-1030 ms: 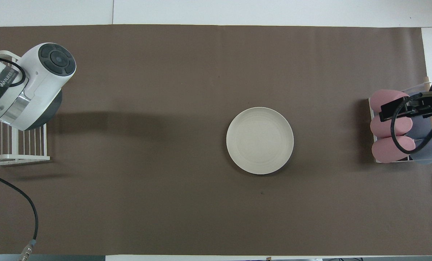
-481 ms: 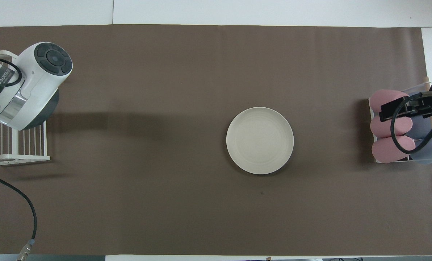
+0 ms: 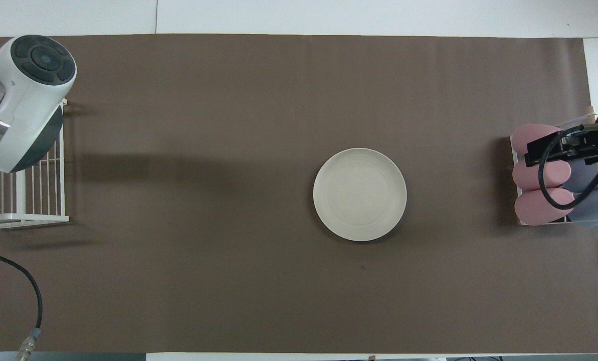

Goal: Wipe plate with sponge
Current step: 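Reach the left gripper into the wire basket and grasp the mesh sponge, then lift the sponge with the left gripper while the right gripper reaches the plate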

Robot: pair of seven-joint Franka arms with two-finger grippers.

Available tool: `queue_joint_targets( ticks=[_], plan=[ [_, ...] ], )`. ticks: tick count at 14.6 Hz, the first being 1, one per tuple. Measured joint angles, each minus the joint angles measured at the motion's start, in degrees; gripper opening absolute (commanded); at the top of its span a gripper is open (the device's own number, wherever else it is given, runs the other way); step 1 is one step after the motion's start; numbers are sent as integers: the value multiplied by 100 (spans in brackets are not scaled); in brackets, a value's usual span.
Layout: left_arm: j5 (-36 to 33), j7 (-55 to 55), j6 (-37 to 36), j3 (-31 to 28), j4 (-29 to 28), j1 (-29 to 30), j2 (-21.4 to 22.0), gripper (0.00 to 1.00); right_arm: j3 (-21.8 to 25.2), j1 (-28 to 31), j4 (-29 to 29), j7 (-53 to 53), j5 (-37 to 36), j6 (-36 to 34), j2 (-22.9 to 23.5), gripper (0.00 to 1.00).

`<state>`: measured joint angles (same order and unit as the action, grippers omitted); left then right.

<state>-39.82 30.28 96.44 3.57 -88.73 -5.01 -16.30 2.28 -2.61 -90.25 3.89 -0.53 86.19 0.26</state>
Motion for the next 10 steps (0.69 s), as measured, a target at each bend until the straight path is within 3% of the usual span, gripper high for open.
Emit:
queue_joint_targets(
  ticks=[4, 7, 10],
  plan=[
    [1851, -81, -667, 160, 670, -2, 153, 0, -147, -1, 22, 1130, 0, 0, -10, 100],
    [3569, -79, -732, 89, 774, 9, 345, 0, -316, -2, 24, 2050, 38, 0, -21, 100],
    [4799, 9, -776, 65, 763, 15, 585, 0, -652, -5, 44, 3476, 51, 0, -28, 100]
  ],
)
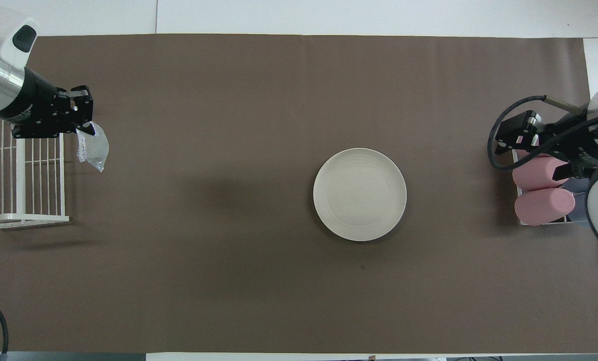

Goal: Wipe plate with sponge
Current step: 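Lift the sponge with the left gripper while the right gripper reaches the plate, then grasp the cream plate rim with the right gripper and lift it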

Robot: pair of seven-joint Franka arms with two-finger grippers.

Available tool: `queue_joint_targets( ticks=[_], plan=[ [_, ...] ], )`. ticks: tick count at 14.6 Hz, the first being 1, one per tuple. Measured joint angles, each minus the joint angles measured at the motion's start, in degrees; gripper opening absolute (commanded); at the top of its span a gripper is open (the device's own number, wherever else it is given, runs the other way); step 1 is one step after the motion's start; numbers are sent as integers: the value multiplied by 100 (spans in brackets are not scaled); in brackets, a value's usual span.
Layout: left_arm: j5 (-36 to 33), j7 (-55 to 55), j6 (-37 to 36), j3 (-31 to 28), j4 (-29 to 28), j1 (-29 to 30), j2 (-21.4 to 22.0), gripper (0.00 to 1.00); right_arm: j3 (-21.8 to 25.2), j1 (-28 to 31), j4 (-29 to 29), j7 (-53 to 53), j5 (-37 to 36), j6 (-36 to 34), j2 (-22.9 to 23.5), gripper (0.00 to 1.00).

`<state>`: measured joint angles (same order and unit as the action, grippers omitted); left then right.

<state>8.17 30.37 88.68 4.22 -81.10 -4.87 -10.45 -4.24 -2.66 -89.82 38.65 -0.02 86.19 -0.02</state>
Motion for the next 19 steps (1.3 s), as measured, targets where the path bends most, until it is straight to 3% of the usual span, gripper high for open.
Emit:
queue_joint_targets(
  ticks=[3, 8, 13, 16, 19],
  plan=[
    [1430, 11, -20, -16, -234, 126, 123, 0, -489, -8, 58, 1689, 20, -86, -9, 100],
    [3403, -1015, 617, 9, -1793, 218, 759, 0, -1166, -24, 34, 4482, 816, 120, -17, 100],
    [5041, -2169, 1179, 94, -3330, 151, 1487, 0, -1462, -311, -76, 5194, 1094, 650, 3, 100],
    [6151, -3060, 1289, 99, -3947, 85, 1595, 0, -1487, -742, -268, 5458, 1094, 1289, 138, 100],
    [6817, -3512, 1643, 111, -4246, -262, 1595, 0, -1491, -910, -395, 5499, 1119, 1643, 258, 100]
  ],
)
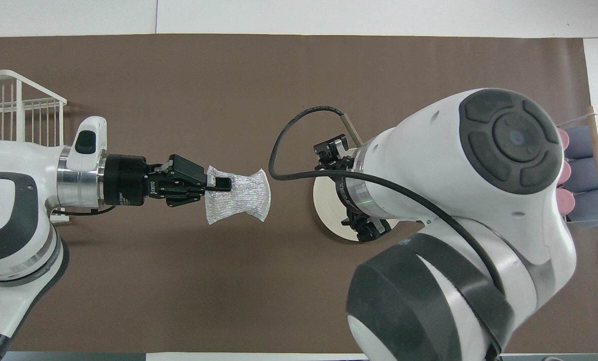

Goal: Wipe plate with sponge
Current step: 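Grasp the cream plate rim with the right gripper and lift it, then rub the sponge on the plate with the left gripper while the right gripper holds it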

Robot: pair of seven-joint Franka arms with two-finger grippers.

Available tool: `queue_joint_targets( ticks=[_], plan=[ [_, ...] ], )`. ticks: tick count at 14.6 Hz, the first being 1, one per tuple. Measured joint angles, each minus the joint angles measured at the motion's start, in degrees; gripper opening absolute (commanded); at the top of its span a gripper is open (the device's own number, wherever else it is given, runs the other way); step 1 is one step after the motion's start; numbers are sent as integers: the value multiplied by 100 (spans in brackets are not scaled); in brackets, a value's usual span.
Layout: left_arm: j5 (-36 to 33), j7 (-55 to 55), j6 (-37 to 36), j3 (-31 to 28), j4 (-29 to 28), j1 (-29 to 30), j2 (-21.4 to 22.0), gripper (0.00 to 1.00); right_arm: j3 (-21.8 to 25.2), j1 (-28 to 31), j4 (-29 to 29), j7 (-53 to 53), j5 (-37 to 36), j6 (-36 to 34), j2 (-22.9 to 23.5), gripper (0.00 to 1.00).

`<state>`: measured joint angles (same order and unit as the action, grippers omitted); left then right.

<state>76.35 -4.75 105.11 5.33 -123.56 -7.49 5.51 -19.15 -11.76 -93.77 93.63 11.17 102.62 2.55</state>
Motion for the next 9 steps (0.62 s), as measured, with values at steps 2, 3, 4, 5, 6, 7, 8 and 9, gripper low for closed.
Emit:
queue_joint_targets(
  ticks=[2, 3, 4, 5, 6, 7, 8, 9],
  plan=[
    [390, -323, 407, 14, -180, -377, 1, 0, -3, -153, -97, 245, 289, 217, 46, 100],
    [518, -482, 525, 21, -267, -507, 0, 0, -5, -213, -165, 317, 496, 336, 53, 100],
    [596, -623, 569, 22, -334, -579, 1, 0, -8, -258, -245, 368, 646, 464, 53, 100],
    [628, -698, 569, 22, -367, -588, 1, 0, -8, -298, -309, 407, 693, 575, 53, 100],
    [654, -737, 569, 19, -379, -588, 1, 0, -8, -328, -368, 450, 706, 659, 53, 100],
    [672, -761, 569, 17, -381, -588, 1, 0, -8, -342, -423, 478, 709, 733, 52, 100],
    [680, -769, 569, 16, -383, -588, 1, 0, -4, -340, -482, 499, 709, 838, 50, 100],
    [682, -776, 568, 15, -394, -588, 2, 0, 9, -323, -552, 522, 712, 913, 47, 100]
  ],
)
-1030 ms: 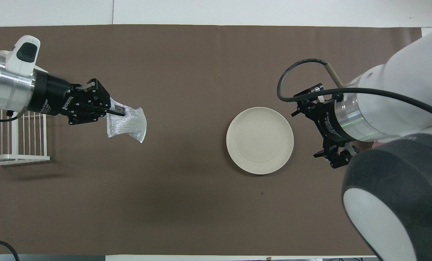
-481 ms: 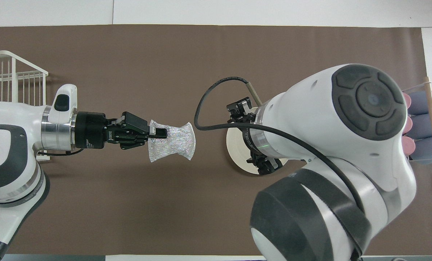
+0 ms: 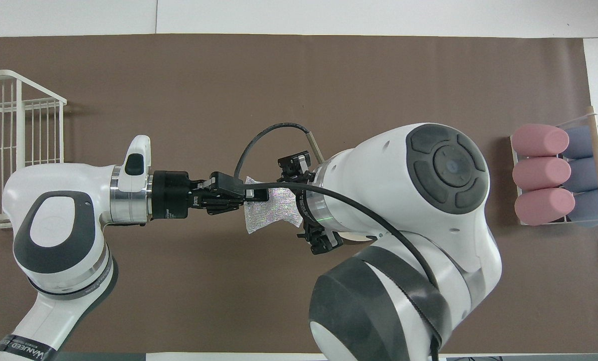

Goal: Wipe plate with sponge
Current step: 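Rub the sponge on the plate with the left gripper while the right gripper holds it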

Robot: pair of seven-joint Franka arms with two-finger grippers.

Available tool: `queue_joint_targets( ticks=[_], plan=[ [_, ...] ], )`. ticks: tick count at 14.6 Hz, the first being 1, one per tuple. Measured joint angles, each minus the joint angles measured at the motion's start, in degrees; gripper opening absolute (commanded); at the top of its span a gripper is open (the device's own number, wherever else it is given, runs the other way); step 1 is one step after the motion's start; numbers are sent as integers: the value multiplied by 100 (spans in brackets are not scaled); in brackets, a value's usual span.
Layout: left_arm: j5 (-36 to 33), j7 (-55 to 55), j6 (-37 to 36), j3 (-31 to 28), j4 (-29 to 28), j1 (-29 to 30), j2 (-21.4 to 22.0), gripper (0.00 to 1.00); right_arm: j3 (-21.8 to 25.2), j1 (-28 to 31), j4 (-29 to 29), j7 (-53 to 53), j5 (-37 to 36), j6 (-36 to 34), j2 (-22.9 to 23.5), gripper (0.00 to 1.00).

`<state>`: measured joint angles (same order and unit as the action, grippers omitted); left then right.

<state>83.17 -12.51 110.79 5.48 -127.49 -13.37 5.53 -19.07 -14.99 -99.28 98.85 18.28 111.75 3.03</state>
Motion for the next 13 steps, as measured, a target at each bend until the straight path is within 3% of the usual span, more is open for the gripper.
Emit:
queue_joint_targets(
  ticks=[6, 13],
  plan=[
    [6, -163, -28, -38, -142, 9, 62, 0, 26, 189, -225, 127, 337, 425, -6, 100],
    [9, -183, -32, -51, -167, 11, 86, 0, -3, 2, -627, 552, 610, 907, -43, 100]
  ],
)
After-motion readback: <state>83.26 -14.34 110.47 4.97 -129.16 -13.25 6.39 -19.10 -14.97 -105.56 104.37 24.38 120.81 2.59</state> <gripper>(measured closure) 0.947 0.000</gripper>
